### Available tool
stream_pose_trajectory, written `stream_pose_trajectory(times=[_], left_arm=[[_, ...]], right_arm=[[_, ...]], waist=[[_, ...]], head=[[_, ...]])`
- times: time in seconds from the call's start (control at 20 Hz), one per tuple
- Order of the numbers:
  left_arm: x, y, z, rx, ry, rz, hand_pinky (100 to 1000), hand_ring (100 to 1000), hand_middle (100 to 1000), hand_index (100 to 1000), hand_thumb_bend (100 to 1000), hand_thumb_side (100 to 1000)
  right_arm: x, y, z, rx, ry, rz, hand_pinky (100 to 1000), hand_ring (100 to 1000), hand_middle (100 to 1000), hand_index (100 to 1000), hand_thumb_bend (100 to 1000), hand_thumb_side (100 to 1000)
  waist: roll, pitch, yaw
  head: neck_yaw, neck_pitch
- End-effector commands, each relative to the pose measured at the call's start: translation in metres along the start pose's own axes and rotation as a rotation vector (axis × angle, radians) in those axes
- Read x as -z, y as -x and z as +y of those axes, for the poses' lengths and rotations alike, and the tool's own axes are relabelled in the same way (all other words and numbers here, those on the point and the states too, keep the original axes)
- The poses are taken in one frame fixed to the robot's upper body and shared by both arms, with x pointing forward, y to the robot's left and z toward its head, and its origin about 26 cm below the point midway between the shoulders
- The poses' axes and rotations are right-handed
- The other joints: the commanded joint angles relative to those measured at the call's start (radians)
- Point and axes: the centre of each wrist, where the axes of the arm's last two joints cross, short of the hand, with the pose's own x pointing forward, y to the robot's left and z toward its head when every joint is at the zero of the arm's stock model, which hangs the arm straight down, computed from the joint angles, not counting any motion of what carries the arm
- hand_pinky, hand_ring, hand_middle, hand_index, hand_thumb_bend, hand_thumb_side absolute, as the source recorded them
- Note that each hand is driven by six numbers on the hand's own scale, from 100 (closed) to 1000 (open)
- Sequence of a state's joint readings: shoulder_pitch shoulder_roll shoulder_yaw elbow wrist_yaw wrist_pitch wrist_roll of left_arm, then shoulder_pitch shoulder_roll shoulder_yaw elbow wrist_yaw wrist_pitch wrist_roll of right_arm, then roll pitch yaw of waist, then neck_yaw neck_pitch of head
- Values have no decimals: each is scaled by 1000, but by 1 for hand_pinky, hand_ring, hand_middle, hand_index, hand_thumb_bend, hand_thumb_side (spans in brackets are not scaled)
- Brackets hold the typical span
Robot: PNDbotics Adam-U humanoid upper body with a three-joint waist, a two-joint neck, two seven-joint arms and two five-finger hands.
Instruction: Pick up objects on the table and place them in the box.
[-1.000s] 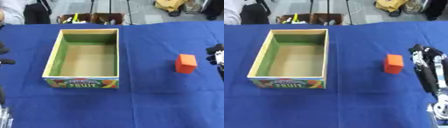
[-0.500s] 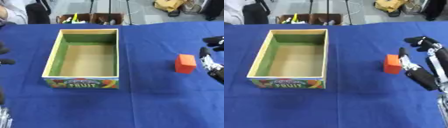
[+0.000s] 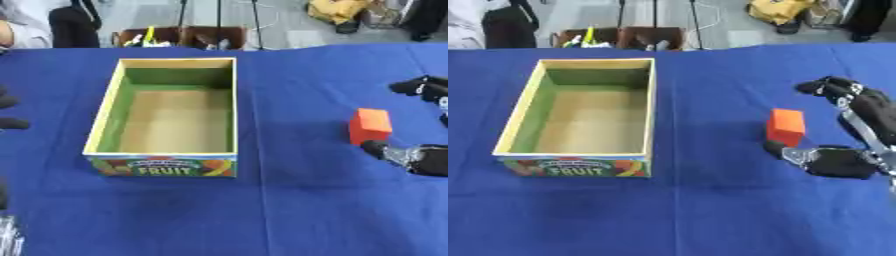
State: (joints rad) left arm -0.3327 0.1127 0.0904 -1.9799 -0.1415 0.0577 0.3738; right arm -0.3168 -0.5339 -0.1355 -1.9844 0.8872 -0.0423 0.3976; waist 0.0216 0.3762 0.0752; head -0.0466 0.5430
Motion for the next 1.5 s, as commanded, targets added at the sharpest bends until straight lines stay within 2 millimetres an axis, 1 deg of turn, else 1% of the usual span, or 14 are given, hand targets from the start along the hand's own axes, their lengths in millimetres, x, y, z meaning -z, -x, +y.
stream_pose_trajectory(times=[0.05, 0.25, 0.3, 0.4, 0.5, 0.55, 0.6, 0.85, 1.05, 1.35, 1.5], left_arm=[[1, -6, 1, -5, 8, -23, 466, 640, 595, 637, 100, 926], [1, -6, 1, -3, 12, -23, 466, 640, 595, 637, 100, 927], [1, -6, 1, -3, 14, -23, 467, 641, 595, 637, 100, 927], [1, -6, 1, -3, 16, -22, 467, 642, 596, 637, 100, 927], [1, -6, 1, -2, 17, -22, 467, 641, 596, 637, 100, 926], [1, -6, 1, -1, 18, -22, 467, 642, 596, 637, 100, 927], [1, -6, 1, -1, 19, -21, 467, 642, 596, 637, 100, 927], [0, -6, 1, 1, 23, -20, 467, 642, 596, 637, 100, 927], [0, -6, 1, 2, 27, -19, 467, 643, 596, 637, 100, 927], [0, -6, 1, 2, 34, -20, 467, 643, 597, 636, 100, 927], [0, -6, 1, 2, 38, -20, 467, 643, 597, 636, 100, 927]], right_arm=[[-2, 5, -16, -117, -40, -6, 779, 826, 796, 896, 581, 744], [-7, 11, -20, -189, -148, -26, 780, 833, 811, 889, 555, 686], [-8, 12, -21, -197, -168, -28, 778, 834, 812, 891, 549, 687], [-10, 15, -24, -214, -199, -28, 775, 835, 809, 890, 501, 668], [-11, 17, -28, -224, -228, -31, 772, 836, 810, 892, 488, 659], [-11, 18, -30, -225, -243, -33, 771, 837, 810, 895, 453, 650], [-11, 19, -33, -225, -261, -36, 771, 838, 814, 897, 462, 636], [-9, 22, -50, -215, -353, -56, 768, 844, 825, 905, 420, 609], [-5, 22, -65, -229, -372, -50, 769, 847, 830, 912, 399, 605], [0, 19, -81, -218, -414, -45, 773, 857, 840, 926, 407, 603], [4, 21, -87, -202, -440, -35, 775, 864, 844, 933, 409, 606]], waist=[[-5, -23, 1], [-8, -23, 0], [-9, -24, 1], [-10, -24, 2], [-11, -24, 4], [-11, -25, 4], [-12, -25, 4], [-14, -27, 8], [-17, -27, 11], [-22, -28, 18], [-24, -29, 22]], head=[[-3, -6], [-3, -4], [-3, -4], [-4, -5], [-4, -4], [-5, -3], [-6, -3], [-11, -3], [-15, -2], [-20, -1], [-24, -1]])
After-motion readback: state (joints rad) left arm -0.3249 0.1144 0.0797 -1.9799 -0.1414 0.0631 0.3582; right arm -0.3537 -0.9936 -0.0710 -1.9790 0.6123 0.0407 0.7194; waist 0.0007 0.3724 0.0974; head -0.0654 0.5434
